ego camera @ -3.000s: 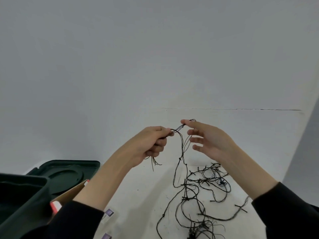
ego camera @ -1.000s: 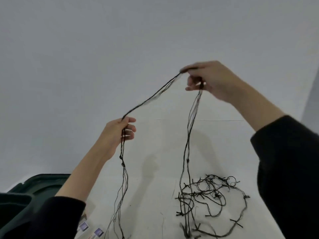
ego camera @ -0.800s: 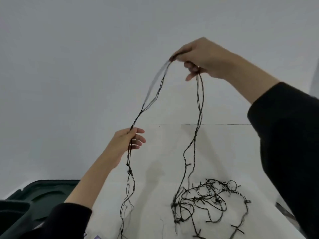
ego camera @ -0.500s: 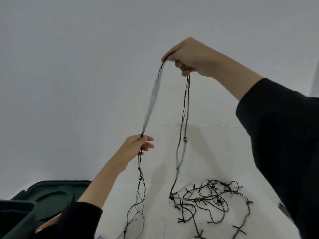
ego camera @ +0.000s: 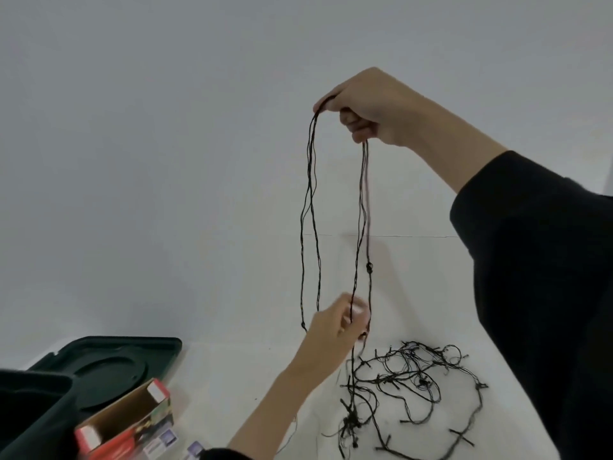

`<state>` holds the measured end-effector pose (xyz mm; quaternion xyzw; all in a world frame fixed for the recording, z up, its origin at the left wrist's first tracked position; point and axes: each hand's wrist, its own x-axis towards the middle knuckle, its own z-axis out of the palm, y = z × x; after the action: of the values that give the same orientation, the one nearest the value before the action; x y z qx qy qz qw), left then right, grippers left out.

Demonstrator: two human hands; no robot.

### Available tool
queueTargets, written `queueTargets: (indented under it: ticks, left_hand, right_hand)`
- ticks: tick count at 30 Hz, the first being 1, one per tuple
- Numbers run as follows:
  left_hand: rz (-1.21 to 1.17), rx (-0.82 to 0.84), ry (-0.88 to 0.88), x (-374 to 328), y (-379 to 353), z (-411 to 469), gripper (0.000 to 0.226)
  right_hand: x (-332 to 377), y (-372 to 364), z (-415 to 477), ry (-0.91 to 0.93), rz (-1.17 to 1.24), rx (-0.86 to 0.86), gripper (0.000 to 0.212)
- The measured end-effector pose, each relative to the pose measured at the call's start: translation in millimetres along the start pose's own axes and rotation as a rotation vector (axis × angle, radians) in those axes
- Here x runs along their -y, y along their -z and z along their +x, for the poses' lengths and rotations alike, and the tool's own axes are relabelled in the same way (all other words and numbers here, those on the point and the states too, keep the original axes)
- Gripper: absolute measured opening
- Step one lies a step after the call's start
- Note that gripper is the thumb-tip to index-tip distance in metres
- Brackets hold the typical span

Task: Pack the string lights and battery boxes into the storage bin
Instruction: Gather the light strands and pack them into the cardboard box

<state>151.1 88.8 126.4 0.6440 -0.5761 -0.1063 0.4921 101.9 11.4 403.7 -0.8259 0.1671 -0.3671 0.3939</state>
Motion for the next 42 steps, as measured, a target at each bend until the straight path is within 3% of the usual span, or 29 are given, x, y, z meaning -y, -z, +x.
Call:
queueTargets:
  ticks: [3,6,9,18,25,28,32,35,37,39,40,42]
  left_hand:
    - [-0.055,0.204,0.197,28.2,-1.9,-11.0,0.018]
    - [-0.026,0.288,0.315,65.0,7.0,-24.7,0.024]
    - [0.066,0.335,0.411,100.0,25.2,-36.9,0.014]
    - [0.200,-0.048,0.611,173.6,74.5,-55.8,0.009]
    - [0.419,-0.134,0.743,217.6,65.3,-80.3,0.006]
    - [0.446,-0.119,0.816,218.5,56.3,-87.1,0.007]
    - [0.493,-0.073,0.830,215.4,47.1,-86.3,0.029]
    - [0.283,-0.008,0.831,214.3,48.1,-75.1,0.032]
    - [0.183,0.170,0.821,198.0,55.7,-61.1,0.017]
    - [0.160,0.457,0.781,176.3,65.6,-40.3,0.038]
    - [0.184,0.524,0.721,163.1,71.0,-25.5,0.053]
    - [0.173,0.440,0.549,124.0,83.2,9.8,0.063]
  right_hand:
    - [-7.8,10.8,0.0,-0.028,0.047,-0.096,0.024]
    - [-25.0,23.3,1.0,-0.063,0.072,-0.188,0.020]
    - [-45.9,35.0,2.6,-0.134,0.097,-0.212,0.025]
    - [-82.3,39.3,5.7,-0.223,0.151,-0.302,0.026]
    - [-50.1,43.9,22.3,-0.069,0.208,-0.439,0.031]
    - [-38.1,45.1,27.7,-0.028,0.309,-0.408,0.028]
    - [-31.0,29.9,30.7,0.008,0.244,-0.347,0.027]
    - [-26.7,18.5,31.7,0.041,0.113,-0.252,0.025]
    - [-22.9,11.3,33.6,0.060,0.077,-0.199,0.024]
    - [-17.2,4.2,35.3,0.077,0.081,-0.158,0.023]
    - [-14.2,2.1,35.4,0.081,0.071,-0.121,0.022]
    - [-8.7,-0.5,32.6,0.073,-0.024,0.016,0.019]
